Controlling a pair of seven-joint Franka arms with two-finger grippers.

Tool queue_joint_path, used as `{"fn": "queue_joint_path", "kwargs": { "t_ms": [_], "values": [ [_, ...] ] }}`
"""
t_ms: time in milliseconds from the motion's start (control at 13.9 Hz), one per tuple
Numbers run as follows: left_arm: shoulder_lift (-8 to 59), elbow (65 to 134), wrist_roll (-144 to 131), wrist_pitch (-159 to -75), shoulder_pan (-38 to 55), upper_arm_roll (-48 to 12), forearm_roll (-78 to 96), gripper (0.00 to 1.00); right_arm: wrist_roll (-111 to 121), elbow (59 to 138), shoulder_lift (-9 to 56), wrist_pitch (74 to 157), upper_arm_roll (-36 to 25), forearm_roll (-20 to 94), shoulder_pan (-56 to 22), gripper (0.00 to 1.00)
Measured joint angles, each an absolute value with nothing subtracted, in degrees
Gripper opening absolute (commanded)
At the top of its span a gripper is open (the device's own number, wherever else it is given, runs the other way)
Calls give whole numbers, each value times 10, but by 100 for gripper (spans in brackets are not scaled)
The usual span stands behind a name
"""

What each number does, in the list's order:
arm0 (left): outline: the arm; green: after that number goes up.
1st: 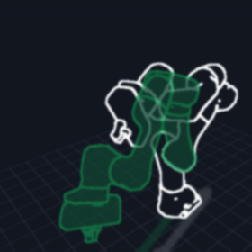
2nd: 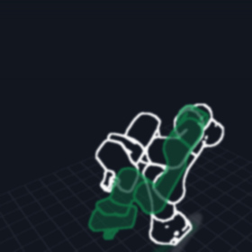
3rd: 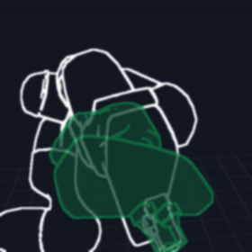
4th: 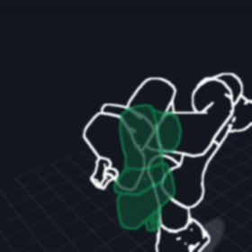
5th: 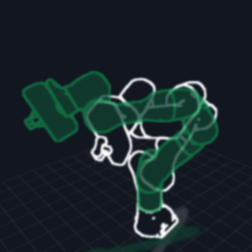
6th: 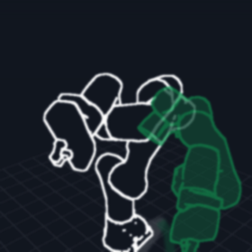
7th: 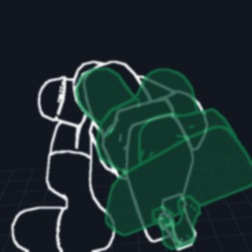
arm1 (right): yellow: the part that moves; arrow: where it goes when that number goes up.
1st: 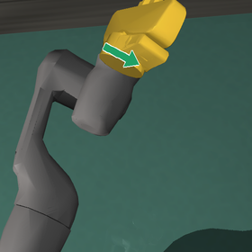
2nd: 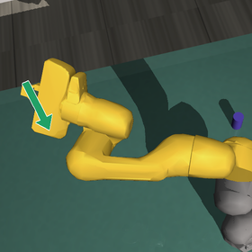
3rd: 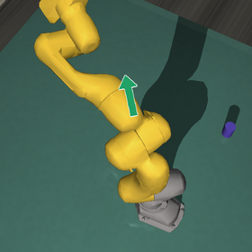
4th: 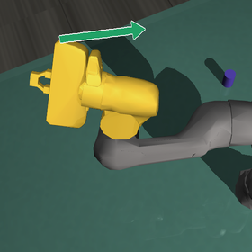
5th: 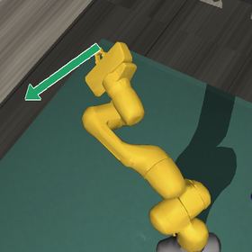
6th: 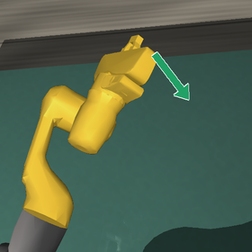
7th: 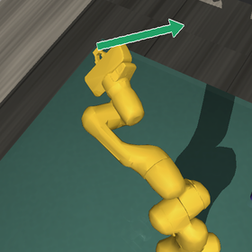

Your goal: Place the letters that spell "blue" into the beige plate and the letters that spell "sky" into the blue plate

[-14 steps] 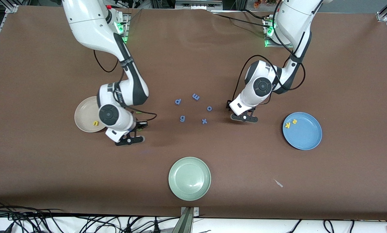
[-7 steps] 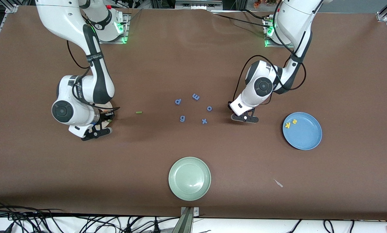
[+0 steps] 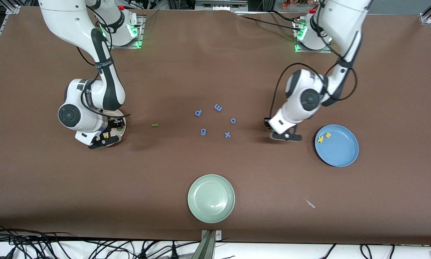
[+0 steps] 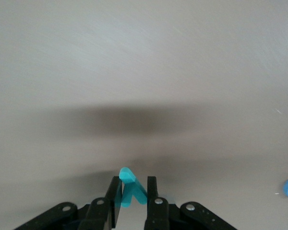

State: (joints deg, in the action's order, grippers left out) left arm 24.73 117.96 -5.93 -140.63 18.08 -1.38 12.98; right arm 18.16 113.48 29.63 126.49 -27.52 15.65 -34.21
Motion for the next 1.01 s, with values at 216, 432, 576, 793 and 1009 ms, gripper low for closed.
{"fn": "queue_joint_path", "kwargs": {
  "t_ms": [216,432,576,793,1009],
  "values": [
    [218,1187,79,-1385,75,-10,130,14,74,1110,284,1230,-273,157,-356,100],
    [218,1197,202,-1384,-16,-6,130,24,-24,1108,282,1229,-270,157,-386,100],
    [223,1200,227,-1385,-36,4,130,34,-79,1108,284,1240,-269,170,-410,100],
    [234,1199,235,-1400,-33,5,113,81,-162,1108,291,1254,-269,200,-432,100],
    [237,1198,235,-1429,-30,7,112,100,-181,1108,293,1255,-268,204,-439,100]
  ]
}}
